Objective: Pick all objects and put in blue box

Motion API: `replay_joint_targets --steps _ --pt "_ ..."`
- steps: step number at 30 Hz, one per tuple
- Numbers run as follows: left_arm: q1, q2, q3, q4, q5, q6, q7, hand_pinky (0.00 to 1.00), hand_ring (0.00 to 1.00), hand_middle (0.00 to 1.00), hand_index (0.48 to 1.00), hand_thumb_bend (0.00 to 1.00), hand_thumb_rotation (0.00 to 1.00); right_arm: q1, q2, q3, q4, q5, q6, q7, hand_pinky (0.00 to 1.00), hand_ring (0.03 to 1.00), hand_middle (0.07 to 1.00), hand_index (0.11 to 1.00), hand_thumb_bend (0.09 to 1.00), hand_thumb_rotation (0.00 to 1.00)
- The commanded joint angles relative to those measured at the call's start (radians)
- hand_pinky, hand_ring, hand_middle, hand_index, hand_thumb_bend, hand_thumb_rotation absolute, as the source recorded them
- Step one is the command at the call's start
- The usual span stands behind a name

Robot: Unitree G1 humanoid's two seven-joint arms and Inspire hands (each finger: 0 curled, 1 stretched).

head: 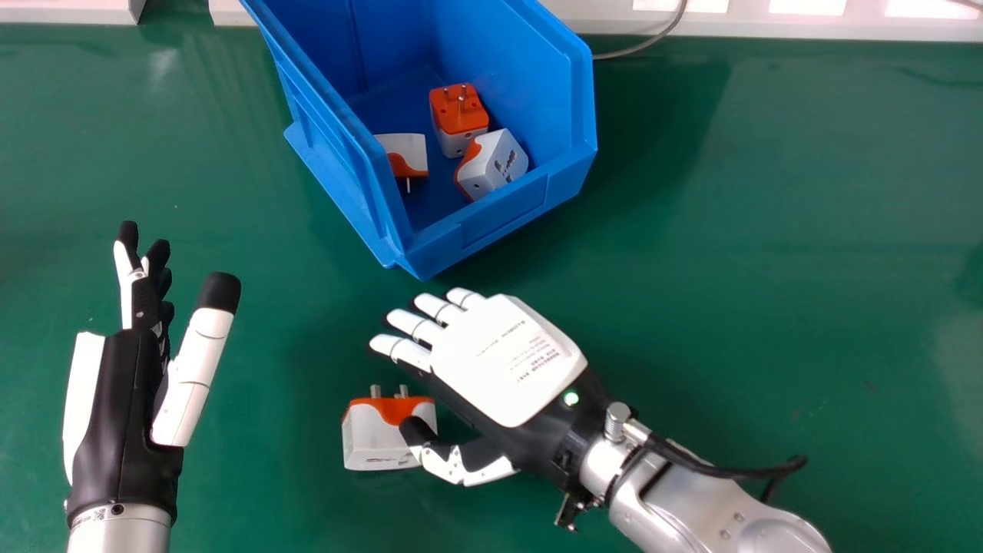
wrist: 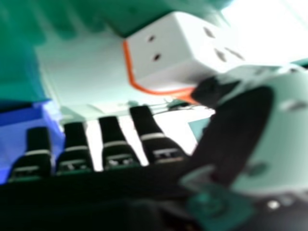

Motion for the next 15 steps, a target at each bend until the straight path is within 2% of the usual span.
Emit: replay_joint_targets --steps 1,6,15 --pt "-0.002 0.004 -0.001 -0.008 -0.001 -0.016 0.003 1.00 1.00 1.00 1.000 0.88 0.95 0.019 0.000 -0.005 -0.029 0.004 0.000 0.003 0.87 0.909 0.907 0.857 0.348 0.62" --pt "0.001 0.006 -0.001 -0.005 0.002 -0.027 0.003 1.00 1.00 1.00 1.000 0.87 0.95 0.031 0.003 -0.016 -0.056 0.012 0.000 0.014 0.86 0.909 0.907 0.852 0.349 0.61" --pt "0.002 0.010 -0.002 -0.004 0.008 -0.031 0.002 1.00 1.00 1.00 1.000 0.88 0.96 0.068 0.011 -0.043 -0.135 0.021 0.024 0.052 0.87 0.912 0.910 0.868 0.355 0.63"
